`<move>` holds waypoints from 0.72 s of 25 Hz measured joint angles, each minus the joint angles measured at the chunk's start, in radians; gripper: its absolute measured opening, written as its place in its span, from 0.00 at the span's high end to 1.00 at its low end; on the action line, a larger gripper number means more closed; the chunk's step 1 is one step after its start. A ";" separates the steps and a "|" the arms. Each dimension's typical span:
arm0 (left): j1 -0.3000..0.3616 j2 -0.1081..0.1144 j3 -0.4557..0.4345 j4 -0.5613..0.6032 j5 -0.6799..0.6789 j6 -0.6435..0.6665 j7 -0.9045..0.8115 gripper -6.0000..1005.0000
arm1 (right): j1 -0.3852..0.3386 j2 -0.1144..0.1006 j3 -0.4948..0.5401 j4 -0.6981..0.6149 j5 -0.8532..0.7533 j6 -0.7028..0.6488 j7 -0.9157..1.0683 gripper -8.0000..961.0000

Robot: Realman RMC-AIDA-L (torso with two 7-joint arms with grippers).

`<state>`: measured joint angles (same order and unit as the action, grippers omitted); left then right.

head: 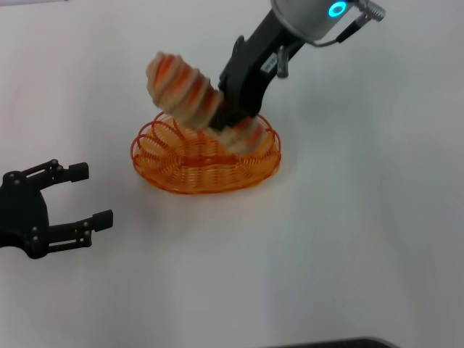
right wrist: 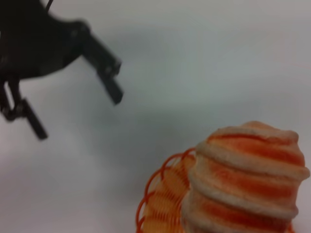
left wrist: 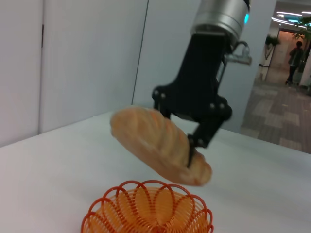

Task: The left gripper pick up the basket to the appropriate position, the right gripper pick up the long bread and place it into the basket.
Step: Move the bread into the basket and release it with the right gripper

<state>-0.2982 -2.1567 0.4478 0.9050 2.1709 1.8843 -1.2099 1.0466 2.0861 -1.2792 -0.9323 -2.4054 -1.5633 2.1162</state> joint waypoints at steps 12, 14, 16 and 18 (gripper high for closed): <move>-0.008 0.003 0.000 0.000 -0.006 -0.006 -0.005 0.15 | 0.009 0.007 -0.095 0.005 -0.075 -0.032 0.092 0.70; -0.009 0.003 0.000 0.000 -0.006 -0.006 -0.005 0.15 | 0.012 0.008 -0.100 0.005 -0.076 -0.035 0.114 0.68; -0.011 0.003 0.000 0.000 -0.006 -0.006 -0.005 0.15 | 0.013 0.008 -0.103 0.006 -0.076 -0.035 0.121 0.65; -0.011 0.003 0.000 0.000 -0.006 -0.007 -0.005 0.15 | 0.014 0.008 -0.106 0.006 -0.076 -0.034 0.130 0.62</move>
<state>-0.3096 -2.1536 0.4480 0.9050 2.1649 1.8777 -1.2149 1.0609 2.0941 -1.3856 -0.9266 -2.4819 -1.5972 2.2463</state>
